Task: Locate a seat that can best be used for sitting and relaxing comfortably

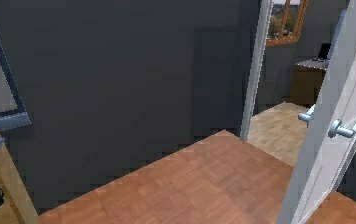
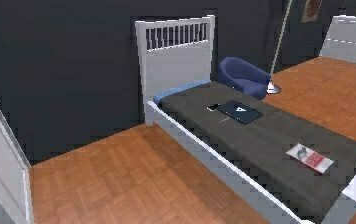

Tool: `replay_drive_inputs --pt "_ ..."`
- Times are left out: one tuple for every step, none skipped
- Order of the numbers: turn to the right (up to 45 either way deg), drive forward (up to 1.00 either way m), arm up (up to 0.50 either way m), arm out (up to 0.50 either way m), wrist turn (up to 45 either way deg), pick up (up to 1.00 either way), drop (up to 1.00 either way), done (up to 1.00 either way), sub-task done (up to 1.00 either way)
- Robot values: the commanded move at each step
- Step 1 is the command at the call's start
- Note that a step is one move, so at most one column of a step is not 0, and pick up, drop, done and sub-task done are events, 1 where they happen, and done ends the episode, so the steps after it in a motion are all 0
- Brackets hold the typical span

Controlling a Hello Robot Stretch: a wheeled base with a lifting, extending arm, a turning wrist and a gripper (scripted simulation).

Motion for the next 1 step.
replay_drive_inputs --pt "3.0 0.0 0.0 0.0 0.0 0.0 0.0 0.0 0.0"
